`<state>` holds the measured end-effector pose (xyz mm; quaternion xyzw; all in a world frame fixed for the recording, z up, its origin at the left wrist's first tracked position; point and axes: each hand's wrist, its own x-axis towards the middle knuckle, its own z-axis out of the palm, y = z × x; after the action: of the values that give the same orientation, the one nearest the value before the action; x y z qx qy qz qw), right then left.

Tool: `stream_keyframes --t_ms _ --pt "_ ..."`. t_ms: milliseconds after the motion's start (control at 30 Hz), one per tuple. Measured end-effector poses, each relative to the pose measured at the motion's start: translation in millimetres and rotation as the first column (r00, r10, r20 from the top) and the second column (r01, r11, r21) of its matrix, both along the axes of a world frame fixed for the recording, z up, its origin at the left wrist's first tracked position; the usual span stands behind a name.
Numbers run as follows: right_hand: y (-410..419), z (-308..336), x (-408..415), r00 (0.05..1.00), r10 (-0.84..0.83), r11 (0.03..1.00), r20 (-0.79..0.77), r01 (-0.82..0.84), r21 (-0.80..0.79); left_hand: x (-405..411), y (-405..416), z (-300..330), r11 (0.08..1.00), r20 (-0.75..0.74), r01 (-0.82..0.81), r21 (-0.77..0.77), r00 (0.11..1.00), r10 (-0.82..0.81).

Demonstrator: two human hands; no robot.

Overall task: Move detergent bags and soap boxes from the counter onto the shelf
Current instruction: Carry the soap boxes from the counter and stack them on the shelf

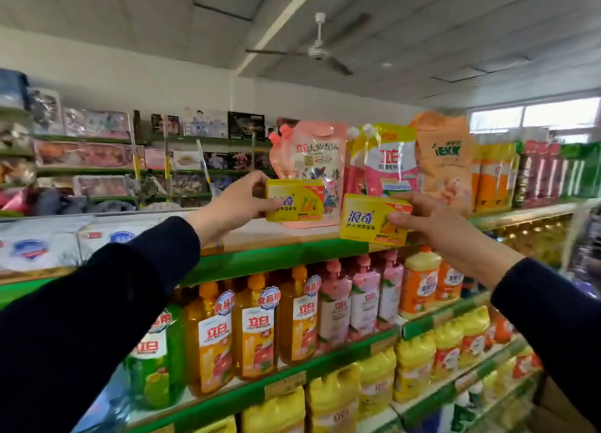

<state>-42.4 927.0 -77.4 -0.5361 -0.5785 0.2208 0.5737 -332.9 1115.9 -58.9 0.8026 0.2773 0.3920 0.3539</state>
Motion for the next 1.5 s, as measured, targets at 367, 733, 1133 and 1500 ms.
stream_keyframes --t_ms 367,733,1133,1500 --pt "119 7 -20 0.975 0.215 0.973 -0.050 -0.210 0.095 -35 27 5 0.915 -0.503 -0.235 0.328 0.776 0.379" --pt "205 19 -61 0.990 0.138 0.986 -0.032 -0.134 0.102 -46 43 24 0.975 -0.719 -0.146 0.166 0.659 0.221" --pt "261 20 -88 0.829 0.523 0.844 0.199 -0.470 -0.258 -60 51 19 0.966 -0.695 -0.198 0.168 0.671 0.259" --pt "259 0 -81 0.777 0.622 0.747 0.095 -0.554 -0.367 -54 46 23 0.947 -0.767 -0.184 0.262 0.556 0.320"
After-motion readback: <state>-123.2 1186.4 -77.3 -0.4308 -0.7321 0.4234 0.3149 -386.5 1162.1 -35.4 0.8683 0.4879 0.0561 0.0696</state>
